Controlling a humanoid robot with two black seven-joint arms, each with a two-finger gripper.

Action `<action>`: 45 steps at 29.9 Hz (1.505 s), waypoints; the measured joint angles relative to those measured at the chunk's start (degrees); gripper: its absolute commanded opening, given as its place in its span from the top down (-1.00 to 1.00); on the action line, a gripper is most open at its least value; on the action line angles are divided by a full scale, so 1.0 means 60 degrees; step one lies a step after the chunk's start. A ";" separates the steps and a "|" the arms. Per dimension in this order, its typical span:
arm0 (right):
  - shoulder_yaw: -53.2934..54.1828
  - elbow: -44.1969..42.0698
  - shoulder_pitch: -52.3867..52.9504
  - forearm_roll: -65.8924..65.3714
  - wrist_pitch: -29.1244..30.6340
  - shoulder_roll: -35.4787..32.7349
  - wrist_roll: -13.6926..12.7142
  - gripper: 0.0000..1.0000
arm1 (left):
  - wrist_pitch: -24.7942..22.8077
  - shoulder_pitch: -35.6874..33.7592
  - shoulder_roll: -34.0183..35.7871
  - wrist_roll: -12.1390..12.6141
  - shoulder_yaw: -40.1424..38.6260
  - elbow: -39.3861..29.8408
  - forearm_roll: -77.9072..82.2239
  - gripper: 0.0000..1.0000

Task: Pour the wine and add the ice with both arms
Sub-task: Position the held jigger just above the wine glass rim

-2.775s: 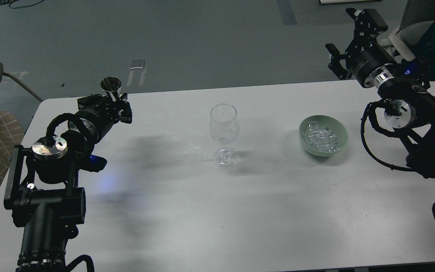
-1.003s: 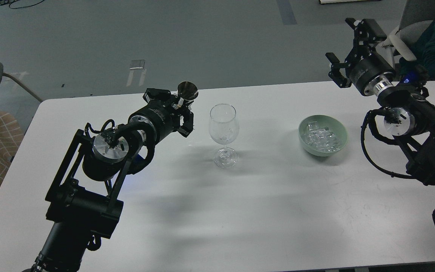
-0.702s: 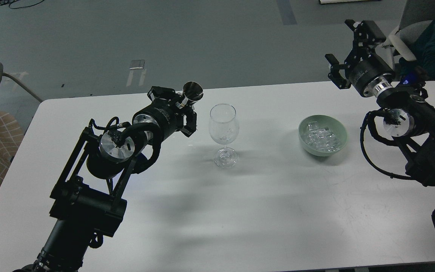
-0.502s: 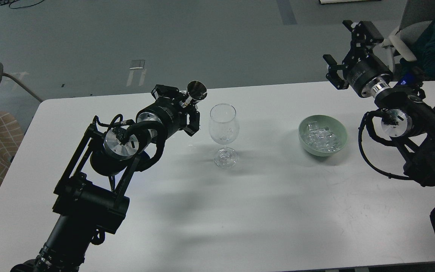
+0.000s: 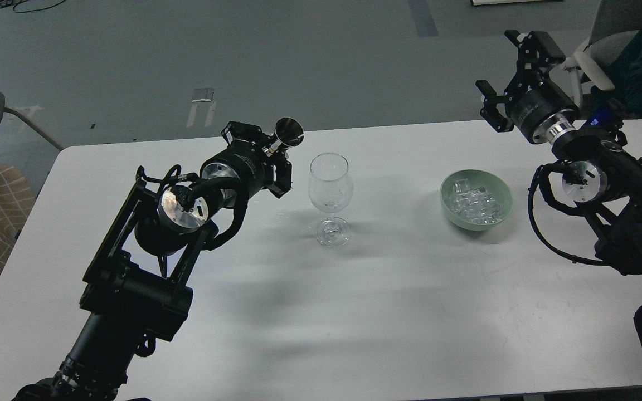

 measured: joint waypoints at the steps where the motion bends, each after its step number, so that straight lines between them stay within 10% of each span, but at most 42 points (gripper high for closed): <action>1: 0.0000 0.0000 0.0000 0.0000 0.0000 0.0000 0.0000 -1.00 | 0.0000 0.0000 0.0000 -0.0001 0.0001 0.0000 0.0030 1.00; 45: 0.0002 0.0000 -0.0027 -0.0042 0.0000 0.0001 0.0015 -1.00 | -0.0201 0.0024 0.0000 -0.0304 0.0818 -0.0058 0.1419 1.00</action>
